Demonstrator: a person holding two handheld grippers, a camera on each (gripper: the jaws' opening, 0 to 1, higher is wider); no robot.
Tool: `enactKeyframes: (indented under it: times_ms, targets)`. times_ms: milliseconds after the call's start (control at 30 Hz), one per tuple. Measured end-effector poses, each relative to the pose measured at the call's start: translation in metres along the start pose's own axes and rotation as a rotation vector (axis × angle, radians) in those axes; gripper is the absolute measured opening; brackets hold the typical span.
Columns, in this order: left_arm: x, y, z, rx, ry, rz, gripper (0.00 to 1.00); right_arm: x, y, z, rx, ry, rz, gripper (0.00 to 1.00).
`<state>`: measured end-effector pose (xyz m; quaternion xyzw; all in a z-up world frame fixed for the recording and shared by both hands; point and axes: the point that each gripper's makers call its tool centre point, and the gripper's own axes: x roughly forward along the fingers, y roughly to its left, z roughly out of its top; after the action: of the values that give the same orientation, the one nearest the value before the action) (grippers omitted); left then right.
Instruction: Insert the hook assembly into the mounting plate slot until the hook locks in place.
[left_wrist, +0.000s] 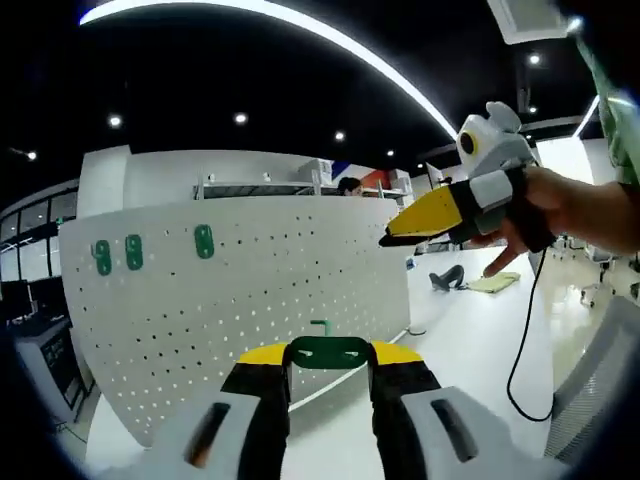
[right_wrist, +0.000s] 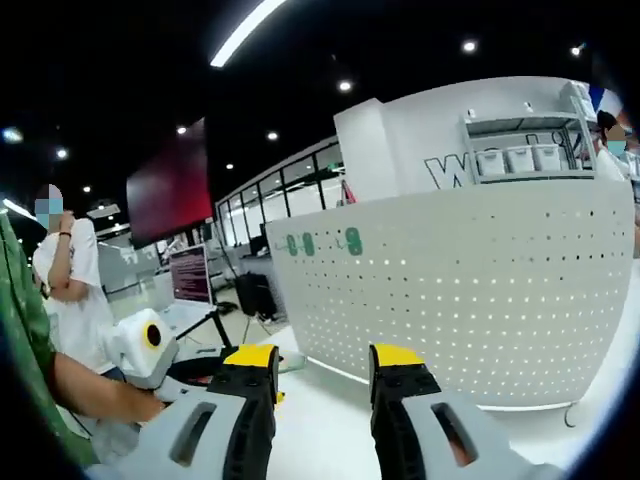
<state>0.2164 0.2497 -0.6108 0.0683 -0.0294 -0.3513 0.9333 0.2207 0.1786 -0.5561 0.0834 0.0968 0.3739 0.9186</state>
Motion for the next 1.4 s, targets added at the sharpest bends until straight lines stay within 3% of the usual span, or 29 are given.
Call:
enactKeyframes:
  times_ms: [233,367,667,800,1067,1267,1400]
  targets:
    - [-0.033,-0.002,0.029,0.023,-0.041,0.007,0.31,-0.006,0.025,0.014,0.027,0.015,0.088,0.36]
    - [-0.044,-0.004,0.038,0.023,-0.055,0.009,0.31,-0.007,0.038,0.018,-0.008,0.043,0.125,0.36]
    - [-0.069,-0.018,0.056,0.073,-0.064,-0.022,0.31,-0.018,0.073,0.008,0.026,0.218,0.317,0.33]
    - [-0.074,-0.032,0.064,0.078,-0.076,-0.072,0.31,-0.026,0.081,0.003,0.049,0.286,0.381,0.31]
    - [-0.083,-0.070,0.075,0.105,-0.095,-0.220,0.31,-0.049,0.102,-0.009,0.238,0.433,0.554,0.27]
    - [-0.089,-0.091,0.083,0.129,-0.111,-0.297,0.31,-0.065,0.110,-0.025,0.227,0.545,0.623,0.20]
    - [-0.092,-0.105,0.088,0.143,-0.127,-0.350,0.31,-0.073,0.121,-0.025,0.300,0.574,0.696,0.16]
